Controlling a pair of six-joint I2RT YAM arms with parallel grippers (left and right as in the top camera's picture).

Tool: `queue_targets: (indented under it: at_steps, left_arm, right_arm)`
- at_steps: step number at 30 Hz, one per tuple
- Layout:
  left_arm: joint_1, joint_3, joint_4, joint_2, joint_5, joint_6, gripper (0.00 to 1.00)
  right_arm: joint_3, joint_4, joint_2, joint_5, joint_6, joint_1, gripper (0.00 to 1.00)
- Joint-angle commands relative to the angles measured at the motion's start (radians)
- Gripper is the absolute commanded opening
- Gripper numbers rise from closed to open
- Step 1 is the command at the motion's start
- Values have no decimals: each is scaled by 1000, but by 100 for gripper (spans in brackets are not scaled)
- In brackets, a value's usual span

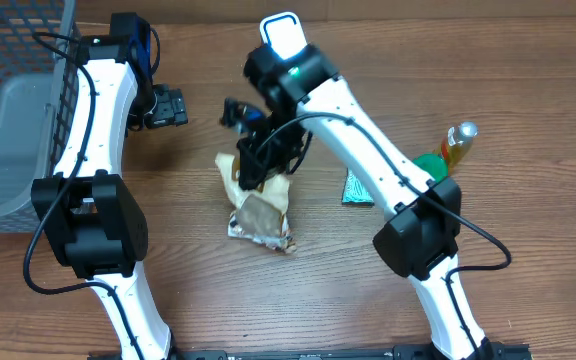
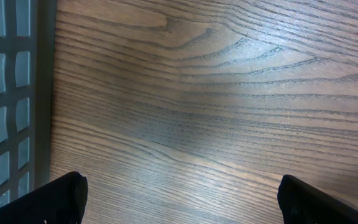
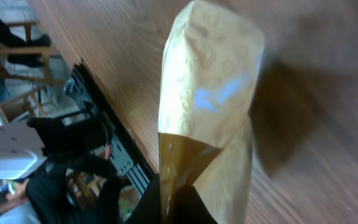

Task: Scan the item barcode
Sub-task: 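Carry the pouch back down and lower it onto the table, then open the right gripper, release the pouch and raise it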

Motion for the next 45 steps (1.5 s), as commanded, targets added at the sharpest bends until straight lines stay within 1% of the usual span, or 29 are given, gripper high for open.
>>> queue_targets:
  at_steps: [1, 3, 5, 8, 10, 11, 12, 13, 16, 18, 22, 24, 26, 28, 37, 45]
  left_arm:
    - [2, 14, 0, -4, -13, 15, 100]
    - [2, 14, 0, -4, -13, 15, 100]
    - [2, 14, 0, -4, -13, 15, 99]
    - [2, 14, 0, -4, -13, 15, 99]
    - [2, 14, 0, -4, -13, 15, 99]
    - [2, 14, 0, -4, -13, 15, 99]
    - [2, 14, 1, -4, -13, 15, 100]
    - [2, 14, 0, -4, -13, 15, 100]
    - [2, 14, 0, -4, -13, 15, 100]
    - [1, 14, 0, -4, -13, 15, 100]
    - [1, 14, 0, -4, -13, 15, 99]
    - [2, 14, 1, -4, -13, 15, 100]
    - [2, 14, 0, -4, -13, 15, 99]
    - [2, 14, 0, -4, -13, 15, 100]
    - [-1, 14, 0, -4, -13, 15, 100]
    - [-1, 14, 0, -4, -13, 15, 100]
  right_arm:
    - [-59, 20, -16, -14, 2, 3, 9]
    - [-93, 44, -16, -14, 2, 3, 10]
    - [-120, 68, -16, 5, 2, -1, 14]
    - [-136, 98, -16, 90, 2, -7, 16]
    - [-136, 114, -16, 152, 2, -10, 27]
    - [-136, 120, -16, 177, 2, -11, 37]
    - [-136, 127, -16, 211, 2, -13, 44]
    - [-136, 134, -16, 237, 2, -13, 49]
    - [-136, 166, -16, 328, 3, -13, 59]
    - [-136, 192, -16, 379, 21, -14, 69]
    - [-136, 256, -16, 493, 105, -17, 76]
    - [-136, 287, -16, 548, 148, -21, 84]
    - [-136, 317, -16, 591, 190, -21, 89]
    - [-137, 343, -16, 627, 232, -21, 100]
    - [-137, 378, -16, 769, 391, -26, 100]
    - [-137, 397, -16, 768, 391, -28, 100]
